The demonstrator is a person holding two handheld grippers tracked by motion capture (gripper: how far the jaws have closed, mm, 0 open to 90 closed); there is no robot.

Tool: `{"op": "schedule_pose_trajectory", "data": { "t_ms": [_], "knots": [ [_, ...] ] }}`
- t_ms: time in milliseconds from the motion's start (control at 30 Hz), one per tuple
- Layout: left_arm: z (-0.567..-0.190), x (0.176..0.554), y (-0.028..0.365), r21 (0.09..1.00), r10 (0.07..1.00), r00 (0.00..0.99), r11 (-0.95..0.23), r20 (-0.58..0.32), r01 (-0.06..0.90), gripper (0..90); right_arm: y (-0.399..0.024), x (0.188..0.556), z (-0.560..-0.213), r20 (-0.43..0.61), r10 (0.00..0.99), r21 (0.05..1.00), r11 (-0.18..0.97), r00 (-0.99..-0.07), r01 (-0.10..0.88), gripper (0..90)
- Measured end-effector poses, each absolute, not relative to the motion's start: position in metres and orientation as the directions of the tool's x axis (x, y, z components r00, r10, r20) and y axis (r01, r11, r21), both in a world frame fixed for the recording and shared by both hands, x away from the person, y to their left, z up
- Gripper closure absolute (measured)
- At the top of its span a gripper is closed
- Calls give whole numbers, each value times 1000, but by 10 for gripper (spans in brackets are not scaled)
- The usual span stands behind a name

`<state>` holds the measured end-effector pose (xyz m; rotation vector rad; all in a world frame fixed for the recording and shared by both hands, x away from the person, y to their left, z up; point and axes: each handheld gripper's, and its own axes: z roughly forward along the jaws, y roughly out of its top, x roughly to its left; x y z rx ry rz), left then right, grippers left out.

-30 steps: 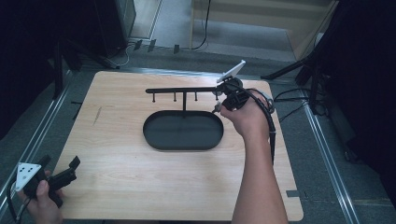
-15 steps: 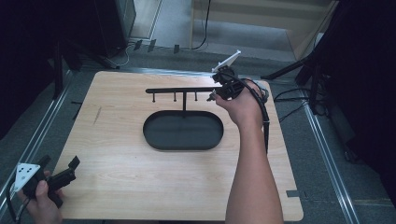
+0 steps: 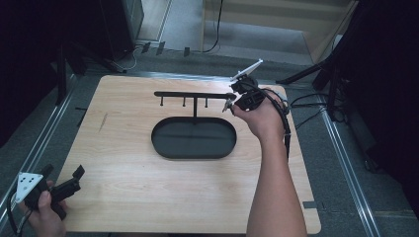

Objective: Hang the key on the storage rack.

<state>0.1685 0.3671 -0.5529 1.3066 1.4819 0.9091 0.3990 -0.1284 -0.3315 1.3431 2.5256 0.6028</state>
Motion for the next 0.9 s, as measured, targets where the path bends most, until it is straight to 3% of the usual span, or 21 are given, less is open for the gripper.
{"op": "schedule_pose_trajectory", "data": {
  "t_ms": [400, 900],
  "knots": [
    [-553, 168, 367, 941, 986, -3, 159, -166, 298, 2, -130, 392, -337, -60, 805, 412, 558, -590, 720, 891],
    [-553, 168, 367, 941, 987, -2, 156, -164, 300, 2, -135, 396, -354, -68, 838, 428, 514, -541, 743, 885]
  ]
}}
